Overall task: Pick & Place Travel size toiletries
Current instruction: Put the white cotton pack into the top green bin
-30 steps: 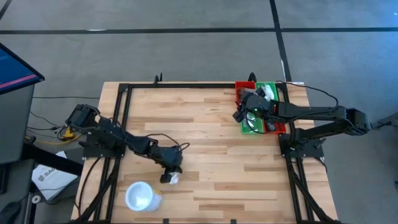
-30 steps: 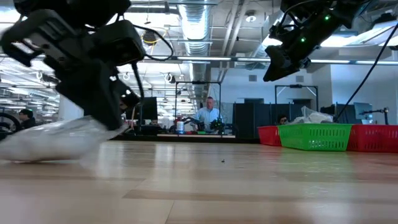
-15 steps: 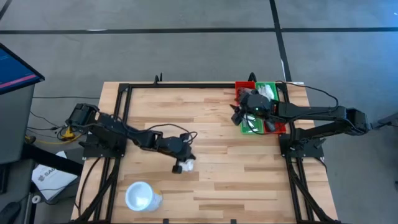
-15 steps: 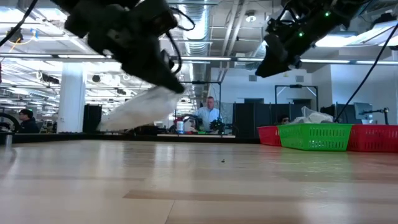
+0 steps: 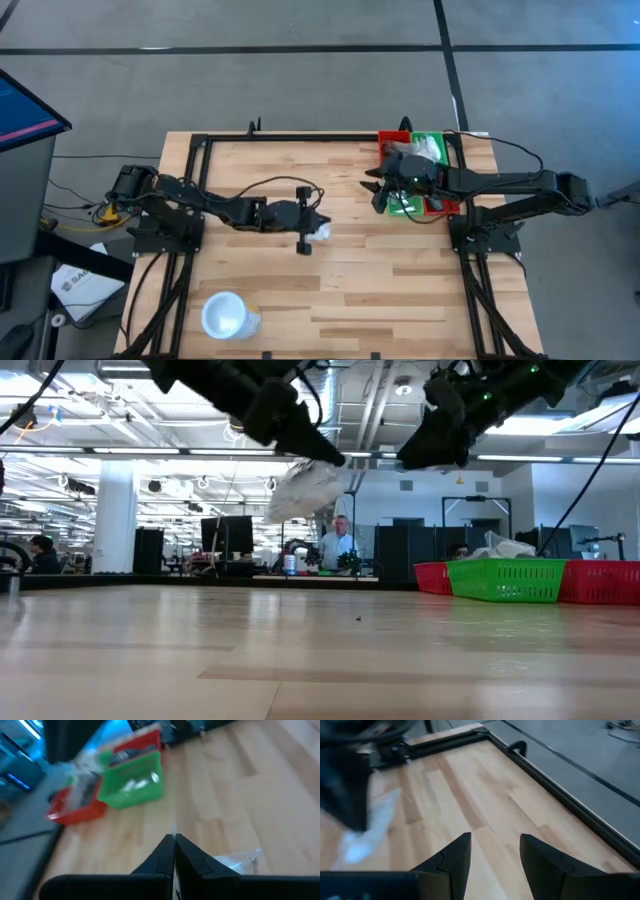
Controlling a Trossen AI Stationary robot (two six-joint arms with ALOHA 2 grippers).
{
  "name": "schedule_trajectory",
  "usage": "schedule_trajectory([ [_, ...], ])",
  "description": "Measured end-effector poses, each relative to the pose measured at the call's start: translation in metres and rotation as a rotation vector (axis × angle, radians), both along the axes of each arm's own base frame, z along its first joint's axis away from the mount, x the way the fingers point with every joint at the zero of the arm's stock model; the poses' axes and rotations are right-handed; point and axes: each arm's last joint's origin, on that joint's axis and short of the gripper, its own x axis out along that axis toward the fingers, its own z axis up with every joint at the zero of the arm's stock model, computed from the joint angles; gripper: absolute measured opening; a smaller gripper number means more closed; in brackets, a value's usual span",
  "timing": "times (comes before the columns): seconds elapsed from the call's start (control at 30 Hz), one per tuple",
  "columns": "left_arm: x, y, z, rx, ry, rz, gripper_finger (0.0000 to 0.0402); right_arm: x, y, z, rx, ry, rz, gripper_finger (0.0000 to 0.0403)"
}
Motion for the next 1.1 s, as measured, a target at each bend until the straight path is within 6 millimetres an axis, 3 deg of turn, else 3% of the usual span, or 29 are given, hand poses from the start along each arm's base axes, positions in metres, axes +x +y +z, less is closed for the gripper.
schedule_trajectory([
  [0.5, 0.019, 0.024, 0.047, 0.207, -0.128, 0.055, 0.0000, 0.010, 0.035, 0.011, -0.013, -0.126, 0.151, 0.0159],
  [0.73, 0.020, 0.034, 0.053, 0.237, -0.180, 0.078, 0.0000, 0.012, 0.040, 0.016, 0.001, -0.187, 0.213, 0.0159],
  [1.1, 0.021, 0.035, 0.058, 0.234, -0.230, 0.087, 0.0000, 0.044, 0.039, -0.005, 0.004, -0.233, 0.230, 0.0159],
])
